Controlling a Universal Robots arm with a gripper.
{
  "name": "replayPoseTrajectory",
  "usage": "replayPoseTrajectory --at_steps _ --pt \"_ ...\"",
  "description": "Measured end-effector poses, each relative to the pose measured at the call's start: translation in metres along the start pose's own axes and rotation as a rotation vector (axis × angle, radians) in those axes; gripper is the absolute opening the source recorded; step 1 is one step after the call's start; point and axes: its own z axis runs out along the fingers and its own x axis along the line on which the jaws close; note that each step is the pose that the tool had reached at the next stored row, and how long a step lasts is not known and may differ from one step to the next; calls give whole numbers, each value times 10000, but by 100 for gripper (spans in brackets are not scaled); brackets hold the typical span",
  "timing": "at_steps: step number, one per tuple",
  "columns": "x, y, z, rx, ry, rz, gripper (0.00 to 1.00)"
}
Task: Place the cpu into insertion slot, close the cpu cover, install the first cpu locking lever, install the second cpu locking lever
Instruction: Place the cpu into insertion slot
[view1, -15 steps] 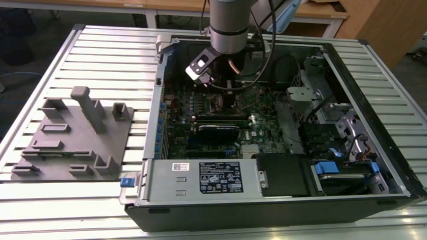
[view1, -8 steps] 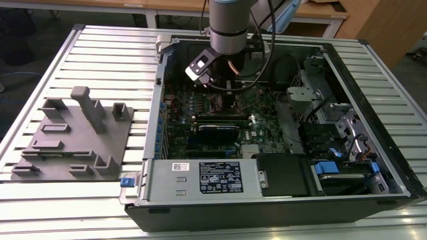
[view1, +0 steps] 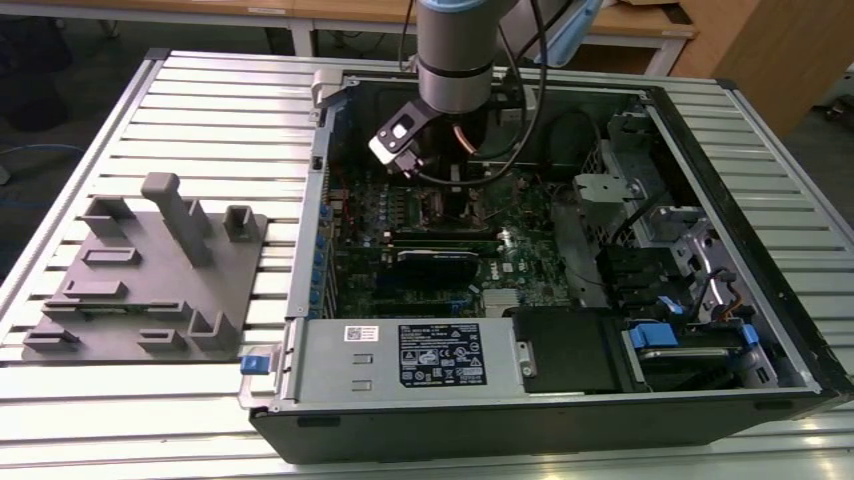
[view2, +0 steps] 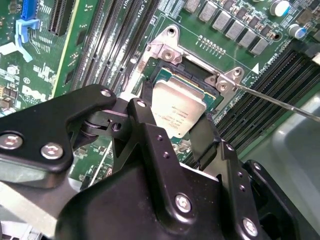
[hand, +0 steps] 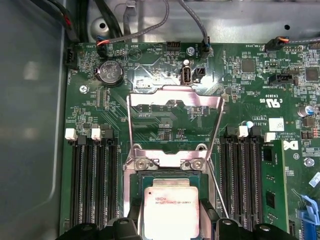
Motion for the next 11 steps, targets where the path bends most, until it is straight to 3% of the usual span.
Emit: replayPoseTrajectory --at_steps 11 --pt "10 -15 23 1 -7 64 54"
